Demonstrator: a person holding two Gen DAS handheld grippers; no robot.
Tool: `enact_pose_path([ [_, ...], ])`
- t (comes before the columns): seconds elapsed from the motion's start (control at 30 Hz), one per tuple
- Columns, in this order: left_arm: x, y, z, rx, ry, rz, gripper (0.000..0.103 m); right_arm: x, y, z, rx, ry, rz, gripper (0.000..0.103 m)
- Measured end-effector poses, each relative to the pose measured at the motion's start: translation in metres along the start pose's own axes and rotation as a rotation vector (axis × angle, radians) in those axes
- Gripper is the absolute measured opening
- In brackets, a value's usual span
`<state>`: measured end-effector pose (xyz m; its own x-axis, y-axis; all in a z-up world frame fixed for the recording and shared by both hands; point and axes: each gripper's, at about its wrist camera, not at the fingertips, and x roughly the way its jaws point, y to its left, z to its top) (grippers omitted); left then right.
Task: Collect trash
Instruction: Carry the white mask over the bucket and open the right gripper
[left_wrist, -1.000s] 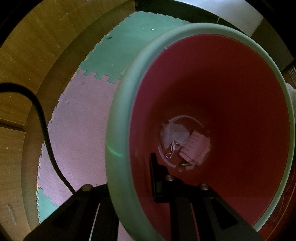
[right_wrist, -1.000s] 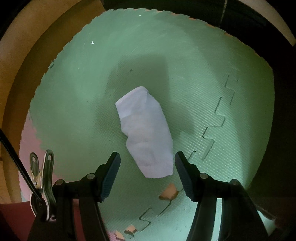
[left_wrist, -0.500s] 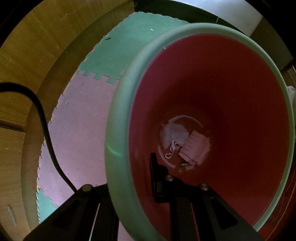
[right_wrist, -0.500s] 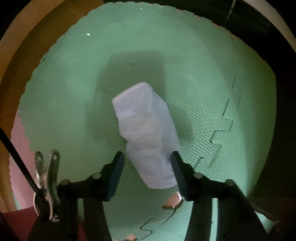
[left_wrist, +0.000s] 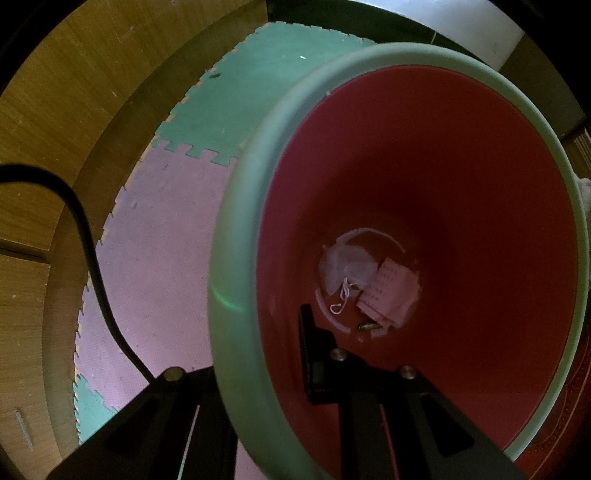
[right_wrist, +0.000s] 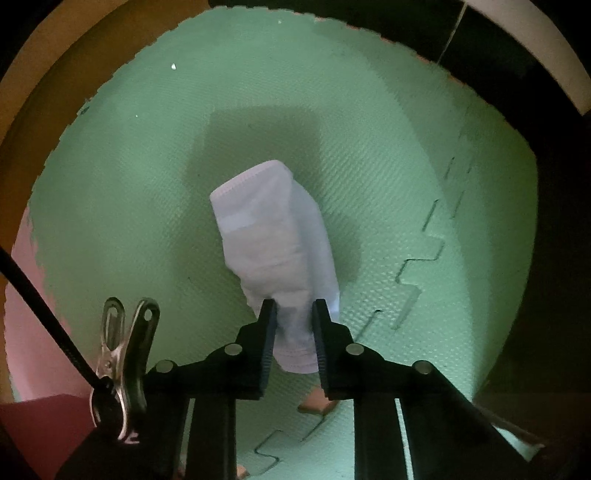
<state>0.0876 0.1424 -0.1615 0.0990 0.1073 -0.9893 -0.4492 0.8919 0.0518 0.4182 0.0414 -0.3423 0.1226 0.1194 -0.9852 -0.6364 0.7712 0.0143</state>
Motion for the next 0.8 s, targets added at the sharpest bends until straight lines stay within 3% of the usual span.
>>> enact_pose_path([
  [0.23, 0.001, 0.000, -0.001, 0.007, 0.003, 0.005, 0.010, -0.045, -0.033, -0.021, 0.029, -0.049, -0.013, 0.020],
  [0.43, 0.000, 0.001, -0.002, 0.010, 0.006, 0.000, 0.010, -0.090, -0.034, -0.038, 0.025, -0.084, -0.023, 0.020],
  [0.6, 0.001, 0.001, -0.002, 0.038, 0.013, -0.002, 0.010, -0.148, -0.045, -0.067, 0.057, -0.127, -0.009, 0.020],
  [0.8, 0.003, 0.001, -0.002, 0.077, 0.019, -0.013, 0.010, -0.240, -0.031, -0.107, 0.093, -0.204, 0.020, 0.020],
])
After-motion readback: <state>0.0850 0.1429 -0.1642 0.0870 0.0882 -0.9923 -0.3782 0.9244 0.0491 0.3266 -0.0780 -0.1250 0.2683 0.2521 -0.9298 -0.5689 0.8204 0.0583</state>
